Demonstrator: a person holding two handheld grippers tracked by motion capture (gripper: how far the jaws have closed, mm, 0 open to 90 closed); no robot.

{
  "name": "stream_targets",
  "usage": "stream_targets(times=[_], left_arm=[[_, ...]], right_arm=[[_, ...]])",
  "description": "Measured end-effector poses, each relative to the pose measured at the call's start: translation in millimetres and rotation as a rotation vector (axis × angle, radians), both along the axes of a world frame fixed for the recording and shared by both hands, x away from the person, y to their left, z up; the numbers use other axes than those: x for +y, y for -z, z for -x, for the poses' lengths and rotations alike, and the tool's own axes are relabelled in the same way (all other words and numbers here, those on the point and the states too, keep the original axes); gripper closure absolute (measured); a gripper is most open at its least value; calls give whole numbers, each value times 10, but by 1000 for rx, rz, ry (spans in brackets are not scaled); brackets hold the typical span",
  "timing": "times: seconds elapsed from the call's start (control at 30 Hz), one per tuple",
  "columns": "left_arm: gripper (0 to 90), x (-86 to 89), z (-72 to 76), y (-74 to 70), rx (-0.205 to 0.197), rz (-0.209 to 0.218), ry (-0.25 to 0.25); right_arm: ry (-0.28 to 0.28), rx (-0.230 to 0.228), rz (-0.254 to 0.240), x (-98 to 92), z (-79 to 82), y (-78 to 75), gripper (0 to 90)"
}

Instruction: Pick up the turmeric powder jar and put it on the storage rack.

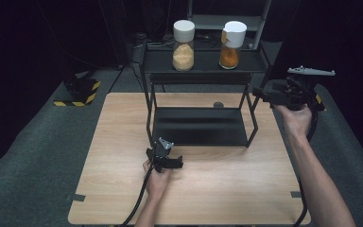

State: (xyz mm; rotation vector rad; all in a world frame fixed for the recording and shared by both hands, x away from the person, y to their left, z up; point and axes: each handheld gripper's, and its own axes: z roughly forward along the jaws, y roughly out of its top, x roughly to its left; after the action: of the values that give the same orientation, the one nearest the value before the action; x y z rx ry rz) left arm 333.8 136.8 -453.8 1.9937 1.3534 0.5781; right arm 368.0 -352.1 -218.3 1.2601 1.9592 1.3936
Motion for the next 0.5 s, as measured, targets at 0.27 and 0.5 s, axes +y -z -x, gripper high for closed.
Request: stream_targets(times=[0.27, 0.5], left_arm=[[18, 0, 0, 0, 0, 1, 0], [18, 0, 0, 0, 0, 0, 0]], right_arm=[[-3, -2, 6, 11, 16, 78, 79], [-8, 4, 9, 30, 22, 159, 79]])
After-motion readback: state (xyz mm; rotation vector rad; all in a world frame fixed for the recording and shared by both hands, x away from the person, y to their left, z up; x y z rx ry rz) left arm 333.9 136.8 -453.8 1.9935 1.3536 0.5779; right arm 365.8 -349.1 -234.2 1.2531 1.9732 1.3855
